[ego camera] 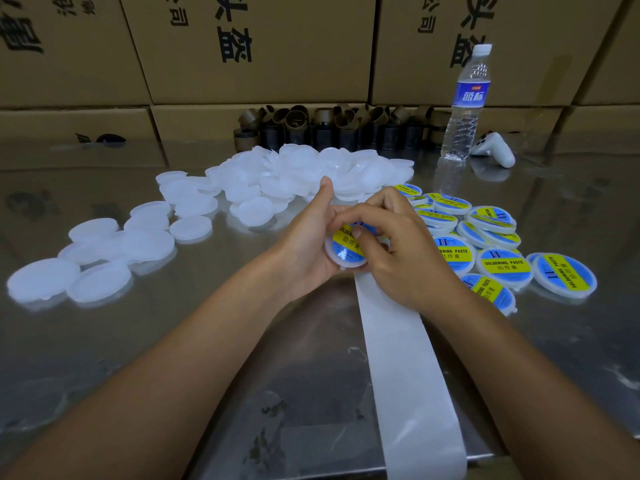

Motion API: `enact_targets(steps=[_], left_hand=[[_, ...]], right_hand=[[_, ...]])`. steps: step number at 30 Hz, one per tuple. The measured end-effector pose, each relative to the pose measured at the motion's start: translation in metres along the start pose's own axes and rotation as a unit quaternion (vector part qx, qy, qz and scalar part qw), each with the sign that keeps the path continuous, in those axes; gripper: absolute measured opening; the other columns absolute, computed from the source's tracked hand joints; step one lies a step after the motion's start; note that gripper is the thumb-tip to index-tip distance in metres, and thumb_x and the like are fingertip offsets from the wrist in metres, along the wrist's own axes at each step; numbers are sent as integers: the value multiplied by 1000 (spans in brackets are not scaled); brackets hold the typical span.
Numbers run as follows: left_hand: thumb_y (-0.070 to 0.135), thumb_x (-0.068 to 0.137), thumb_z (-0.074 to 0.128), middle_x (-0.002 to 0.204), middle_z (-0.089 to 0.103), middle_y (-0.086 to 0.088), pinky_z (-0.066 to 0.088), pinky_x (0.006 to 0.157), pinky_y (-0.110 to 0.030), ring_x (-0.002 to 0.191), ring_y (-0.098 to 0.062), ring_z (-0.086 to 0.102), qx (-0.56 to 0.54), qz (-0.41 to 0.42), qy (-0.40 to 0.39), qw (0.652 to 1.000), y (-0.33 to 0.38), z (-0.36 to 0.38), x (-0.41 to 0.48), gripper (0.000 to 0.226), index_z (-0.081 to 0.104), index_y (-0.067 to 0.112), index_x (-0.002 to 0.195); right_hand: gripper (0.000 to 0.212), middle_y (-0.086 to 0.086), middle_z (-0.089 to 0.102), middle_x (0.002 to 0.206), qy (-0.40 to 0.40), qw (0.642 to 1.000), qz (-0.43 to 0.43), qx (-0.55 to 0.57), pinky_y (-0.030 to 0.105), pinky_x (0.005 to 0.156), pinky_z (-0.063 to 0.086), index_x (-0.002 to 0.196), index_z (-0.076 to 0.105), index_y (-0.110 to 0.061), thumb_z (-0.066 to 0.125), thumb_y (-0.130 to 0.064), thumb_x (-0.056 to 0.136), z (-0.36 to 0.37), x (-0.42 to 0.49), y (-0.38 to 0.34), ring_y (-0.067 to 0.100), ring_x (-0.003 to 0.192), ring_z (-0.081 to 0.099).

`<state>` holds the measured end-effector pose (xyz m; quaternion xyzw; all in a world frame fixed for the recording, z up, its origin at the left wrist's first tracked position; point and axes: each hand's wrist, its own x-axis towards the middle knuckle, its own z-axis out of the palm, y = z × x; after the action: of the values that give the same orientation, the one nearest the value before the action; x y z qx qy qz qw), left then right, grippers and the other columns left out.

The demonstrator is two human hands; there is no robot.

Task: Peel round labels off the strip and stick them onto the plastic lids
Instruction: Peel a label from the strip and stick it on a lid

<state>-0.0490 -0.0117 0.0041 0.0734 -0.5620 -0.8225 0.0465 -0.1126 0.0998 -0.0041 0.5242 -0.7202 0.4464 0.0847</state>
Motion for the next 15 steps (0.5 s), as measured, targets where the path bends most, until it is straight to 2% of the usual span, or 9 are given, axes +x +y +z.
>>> enact_targets(steps=[7,12,15], left_hand=[[58,99,9,136,49,-27,49,94,-33,112,-28,58,-20,0,-2,1000,1,2,-2,81,52,-5,127],[60,97,12,140,47,-25,48,95,-36,128,-33,49,-71,-6,-2,997,2,4,-4,83,43,-6,137],[61,97,12,138,51,-22,51,91,-34,119,-30,57,-88,-13,-12,996,3,5,-6,83,48,-3,134]], right_hand=[[32,-10,35,83,9,1000,-2,-7,8,73,29,99,72,-25,56,0,89,0,0,1,8,85,39],[36,-12,33,82,20,1000,-10,-9,7,68,28,104,72,-28,56,0,88,1,1,2,3,84,38],[37,-13,34,83,19,1000,-5,-13,6,67,28,109,70,-29,56,-2,89,1,2,4,3,85,39]])
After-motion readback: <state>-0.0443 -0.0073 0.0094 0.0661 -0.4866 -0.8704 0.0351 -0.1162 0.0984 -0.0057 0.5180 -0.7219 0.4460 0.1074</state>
